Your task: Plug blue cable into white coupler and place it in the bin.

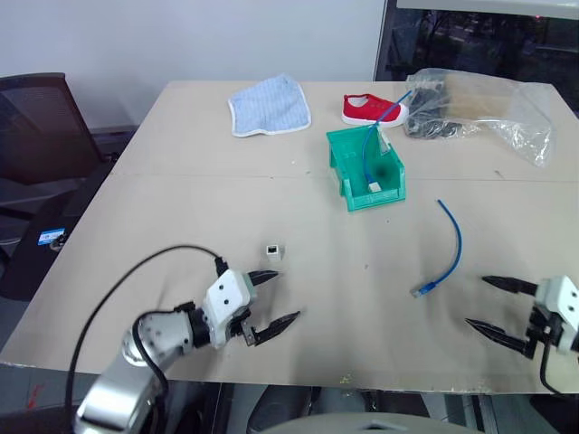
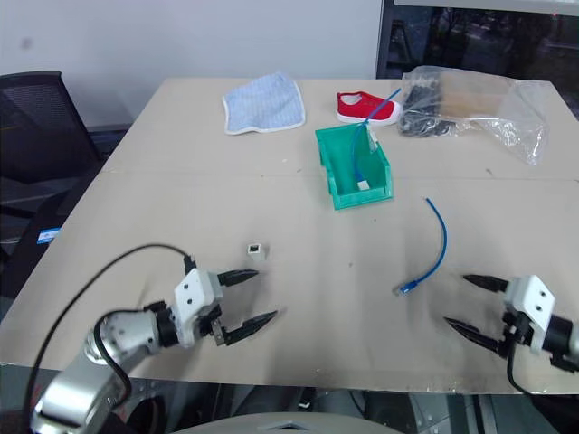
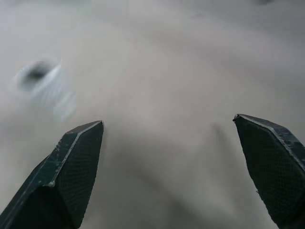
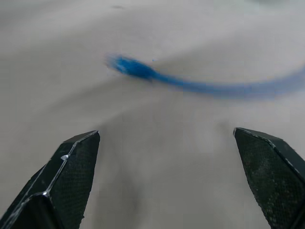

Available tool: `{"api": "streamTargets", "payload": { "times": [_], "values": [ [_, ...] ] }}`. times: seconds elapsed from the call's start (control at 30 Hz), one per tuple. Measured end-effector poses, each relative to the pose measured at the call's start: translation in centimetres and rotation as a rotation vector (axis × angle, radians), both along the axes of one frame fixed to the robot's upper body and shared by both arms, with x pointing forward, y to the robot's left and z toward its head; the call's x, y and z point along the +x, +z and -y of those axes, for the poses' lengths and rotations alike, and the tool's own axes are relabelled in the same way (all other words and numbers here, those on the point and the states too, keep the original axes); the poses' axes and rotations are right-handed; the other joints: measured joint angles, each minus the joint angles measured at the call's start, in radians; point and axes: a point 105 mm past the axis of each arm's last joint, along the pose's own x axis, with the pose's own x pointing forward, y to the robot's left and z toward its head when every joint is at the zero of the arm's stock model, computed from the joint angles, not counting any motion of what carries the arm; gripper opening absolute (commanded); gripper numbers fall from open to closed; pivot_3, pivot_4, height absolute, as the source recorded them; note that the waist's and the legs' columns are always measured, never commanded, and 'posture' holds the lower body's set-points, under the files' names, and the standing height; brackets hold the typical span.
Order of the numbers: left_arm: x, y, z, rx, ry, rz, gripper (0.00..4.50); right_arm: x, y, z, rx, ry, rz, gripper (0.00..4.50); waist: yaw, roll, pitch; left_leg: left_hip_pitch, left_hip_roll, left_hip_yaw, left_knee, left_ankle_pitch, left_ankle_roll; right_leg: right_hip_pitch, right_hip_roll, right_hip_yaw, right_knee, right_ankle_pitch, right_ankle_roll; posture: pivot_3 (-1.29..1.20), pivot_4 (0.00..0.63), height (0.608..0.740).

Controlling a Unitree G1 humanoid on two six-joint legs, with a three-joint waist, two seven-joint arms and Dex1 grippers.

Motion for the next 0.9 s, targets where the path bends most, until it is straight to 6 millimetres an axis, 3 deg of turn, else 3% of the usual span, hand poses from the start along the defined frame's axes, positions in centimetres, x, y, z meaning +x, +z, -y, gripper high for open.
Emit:
{"api": "streamTargets", "payload": {
  "times": [0.2, 0.37, 0.47, 0.53, 0.67, 0.7, 0.9],
  "values": [
    [0.0, 2.9, 1.3, 0.048, -0.248, 0.009, 4.50, 2.4, 0.8, -4.2, -0.087, 0.216, 0.016, 4.42, 0.000, -0.002, 0.001, -0.001, 0.002, 0.000, 0.000, 0.002, -0.001, -0.001, 0.001, -0.002, -0.001, 0.000, 0.000, 0.00, 0.150, 0.740],
    [-0.4, 3.2, 2.0, 0.059, -0.344, -0.028, 4.50, 3.8, -0.4, -5.7, -0.192, 0.332, -0.020, 4.42, -0.006, -0.004, 0.002, -0.002, 0.002, 0.000, 0.000, 0.003, -0.003, -0.001, 0.001, -0.002, -0.003, 0.000, 0.000, 0.00, 0.150, 0.740],
    [-0.2, 2.9, 1.9, 0.069, -0.365, -0.043, 4.50, 4.6, -1.0, -6.1, -0.236, 0.394, -0.053, 3.29, -0.012, -0.005, 0.003, -0.002, 0.002, 0.000, 0.000, 0.003, -0.003, -0.001, 0.001, -0.002, -0.004, 0.000, 0.000, 0.00, 0.150, 0.740],
    [-0.1, 3.1, 1.9, 0.075, -0.373, -0.034, 4.50, 4.9, -1.0, -6.3, -0.255, 0.432, -0.061, 2.07, -0.018, -0.006, 0.003, -0.002, 0.002, 0.000, 0.000, 0.003, -0.003, -0.001, 0.001, -0.002, -0.003, 0.000, 0.000, 0.00, 0.150, 0.740],
    [0.1, 2.9, 1.7, 0.080, -0.370, -0.040, 4.50, 5.0, -1.2, -6.8, -0.270, 0.498, -0.079, 0.25, -0.023, -0.007, 0.004, -0.001, 0.003, 0.000, 0.000, 0.003, -0.003, -0.001, 0.001, -0.002, -0.003, 0.001, -0.001, 0.00, 0.150, 0.740],
    [0.1, 2.9, 1.7, 0.081, -0.369, -0.040, 4.50, 5.0, -1.1, -6.8, -0.273, 0.503, -0.079, 0.07, -0.024, -0.008, 0.004, -0.001, 0.003, 0.000, 0.000, 0.003, -0.003, -0.001, 0.001, -0.002, -0.003, 0.001, -0.001, 0.00, 0.150, 0.740],
    [0.5, 2.9, 1.4, 0.081, -0.350, -0.045, 4.50, 5.7, -0.9, -7.8, -0.270, 0.507, -0.100, 0.07, -0.025, -0.008, 0.004, 0.000, 0.005, 0.001, 0.000, 0.002, -0.001, -0.001, 0.003, -0.001, -0.001, 0.003, -0.002, 0.00, 0.150, 0.740]
  ]
}}
